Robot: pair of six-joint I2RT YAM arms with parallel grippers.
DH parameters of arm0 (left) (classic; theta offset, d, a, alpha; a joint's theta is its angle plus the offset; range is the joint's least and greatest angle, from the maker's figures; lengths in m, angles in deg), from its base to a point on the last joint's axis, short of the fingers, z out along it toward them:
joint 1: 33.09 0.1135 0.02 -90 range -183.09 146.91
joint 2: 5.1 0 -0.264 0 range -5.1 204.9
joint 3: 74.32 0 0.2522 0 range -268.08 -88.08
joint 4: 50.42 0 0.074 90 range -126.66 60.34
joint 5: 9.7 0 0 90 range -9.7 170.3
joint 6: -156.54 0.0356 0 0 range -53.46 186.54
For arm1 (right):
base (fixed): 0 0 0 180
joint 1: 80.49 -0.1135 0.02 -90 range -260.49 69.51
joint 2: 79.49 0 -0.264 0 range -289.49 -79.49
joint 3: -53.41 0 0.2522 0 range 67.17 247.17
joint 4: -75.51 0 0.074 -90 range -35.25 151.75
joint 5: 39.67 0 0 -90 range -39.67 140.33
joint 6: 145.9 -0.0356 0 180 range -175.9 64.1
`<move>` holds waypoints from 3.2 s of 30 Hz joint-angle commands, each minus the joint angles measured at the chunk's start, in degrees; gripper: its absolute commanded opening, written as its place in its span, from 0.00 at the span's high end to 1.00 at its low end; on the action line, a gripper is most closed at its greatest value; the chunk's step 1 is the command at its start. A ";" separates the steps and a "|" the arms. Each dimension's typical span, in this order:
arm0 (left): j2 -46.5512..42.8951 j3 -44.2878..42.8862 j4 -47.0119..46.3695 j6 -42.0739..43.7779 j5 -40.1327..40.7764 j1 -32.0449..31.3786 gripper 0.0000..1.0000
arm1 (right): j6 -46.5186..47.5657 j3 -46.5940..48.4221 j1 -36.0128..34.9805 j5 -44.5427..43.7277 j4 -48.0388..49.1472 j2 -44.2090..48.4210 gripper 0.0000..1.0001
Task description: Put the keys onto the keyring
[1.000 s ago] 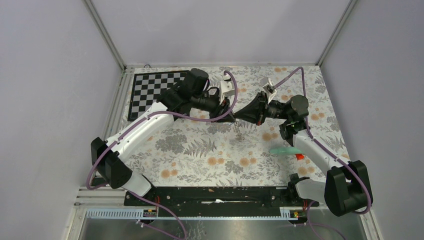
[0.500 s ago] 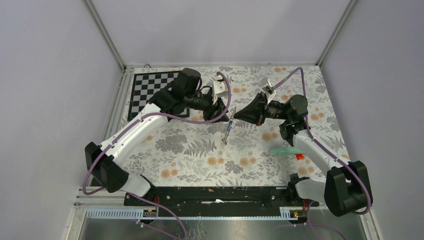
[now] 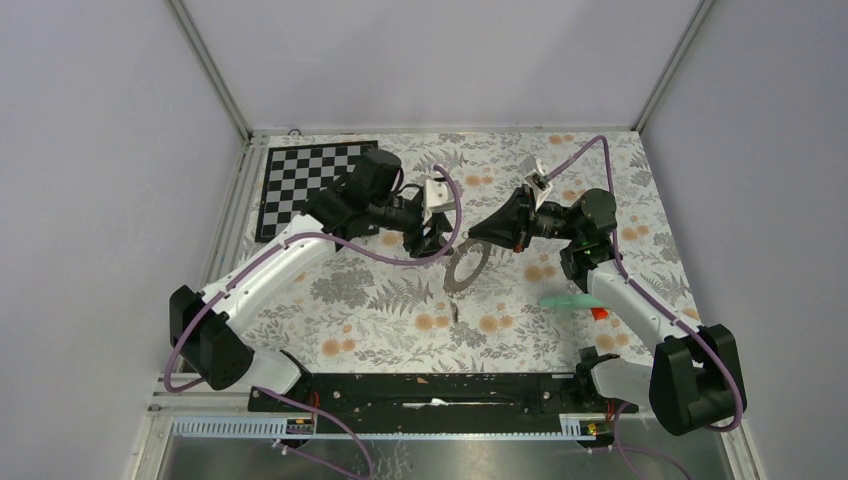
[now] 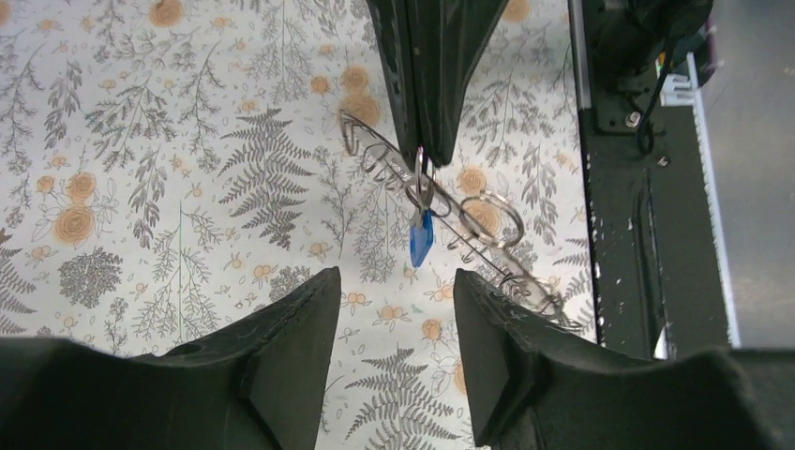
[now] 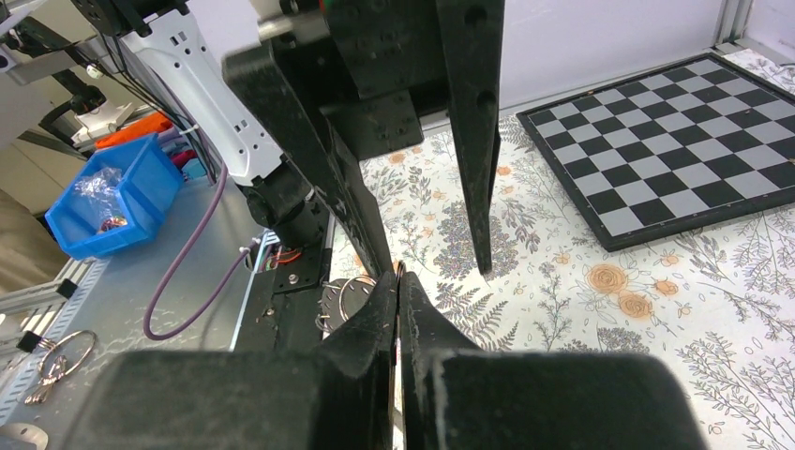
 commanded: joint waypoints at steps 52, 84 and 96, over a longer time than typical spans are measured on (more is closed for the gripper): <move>-1.46 10.48 -17.88 -1.96 -0.95 -2.61 1.00 | 8.41 1.57 1.33 -0.24 -6.85 1.38 1.00; 10.00 -7.03 9.79 0.10 9.40 -2.79 1.00 | 37.95 3.41 1.33 -3.31 -36.41 1.99 0.88; 6.71 3.35 10.42 2.12 13.67 -2.79 1.00 | 33.02 -1.06 1.24 -0.50 -32.42 0.55 0.70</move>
